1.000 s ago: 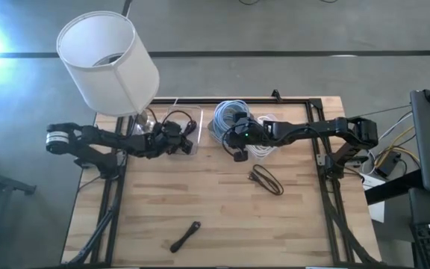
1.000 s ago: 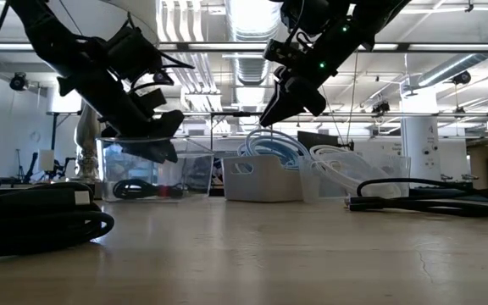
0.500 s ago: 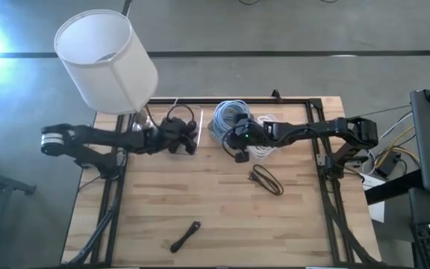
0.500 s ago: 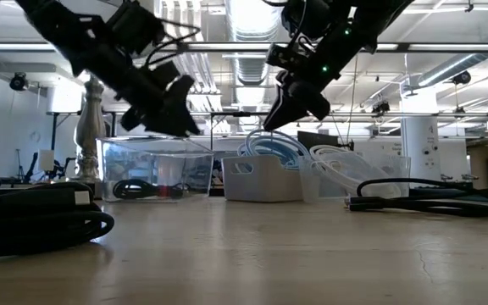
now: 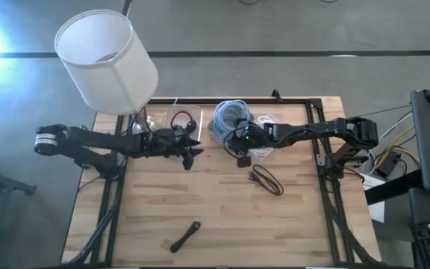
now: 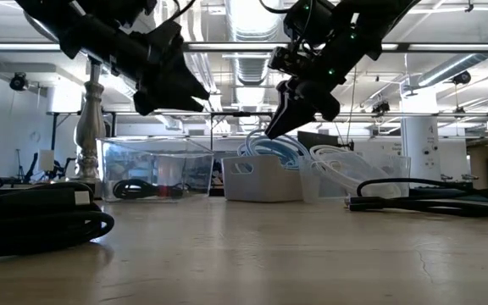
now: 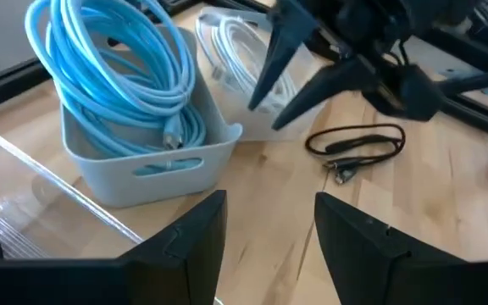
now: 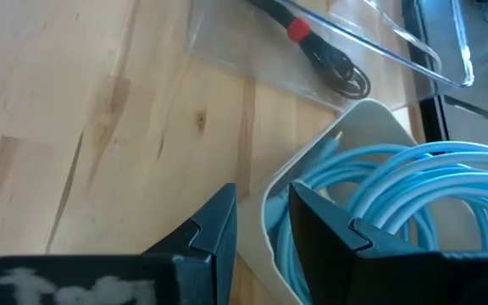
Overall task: Sort HDMI cables
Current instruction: Put the bottom black HDMI cable into the left transparent bin
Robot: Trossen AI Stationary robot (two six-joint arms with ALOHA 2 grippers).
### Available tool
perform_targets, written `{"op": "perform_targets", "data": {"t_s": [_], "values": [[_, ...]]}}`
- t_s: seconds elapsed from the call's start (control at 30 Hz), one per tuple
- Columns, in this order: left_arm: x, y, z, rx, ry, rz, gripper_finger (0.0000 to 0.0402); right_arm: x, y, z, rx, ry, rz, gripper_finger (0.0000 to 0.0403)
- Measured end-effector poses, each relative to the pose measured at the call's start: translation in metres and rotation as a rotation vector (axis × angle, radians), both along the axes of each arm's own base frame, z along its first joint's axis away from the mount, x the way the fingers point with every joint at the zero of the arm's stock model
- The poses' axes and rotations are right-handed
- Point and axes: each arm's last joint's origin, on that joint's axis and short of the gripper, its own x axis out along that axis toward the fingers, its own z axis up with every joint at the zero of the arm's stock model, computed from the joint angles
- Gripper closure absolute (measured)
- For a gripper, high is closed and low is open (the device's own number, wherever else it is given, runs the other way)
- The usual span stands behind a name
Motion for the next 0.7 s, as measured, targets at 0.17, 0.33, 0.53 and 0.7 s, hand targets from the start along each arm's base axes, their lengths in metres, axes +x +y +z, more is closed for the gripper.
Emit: {"op": "perform_targets", "data": {"t_s": [0.17,0.33,0.53,0.7], "values": [[0.005,-0.006,-0.008,-0.008,0.031,-0.024,0.0218,0.0,0.0,0.001,0.008,-0.008,-0.009,0.0302],[0.011,-0.02,-0.014,-0.033,0.033,-0.067,0.0218,0.0,0.0,0.001,0.01,-0.008,-0.01,0.0307],[0.021,-0.045,-0.018,-0.071,-0.019,-0.145,0.0218,0.0,0.0,0.001,0.007,-0.007,-0.007,0.0303],[0.029,-0.067,-0.025,-0.108,-0.054,-0.211,0.0218,0.0,0.0,0.001,0.006,-0.006,-0.006,0.0298]]}}
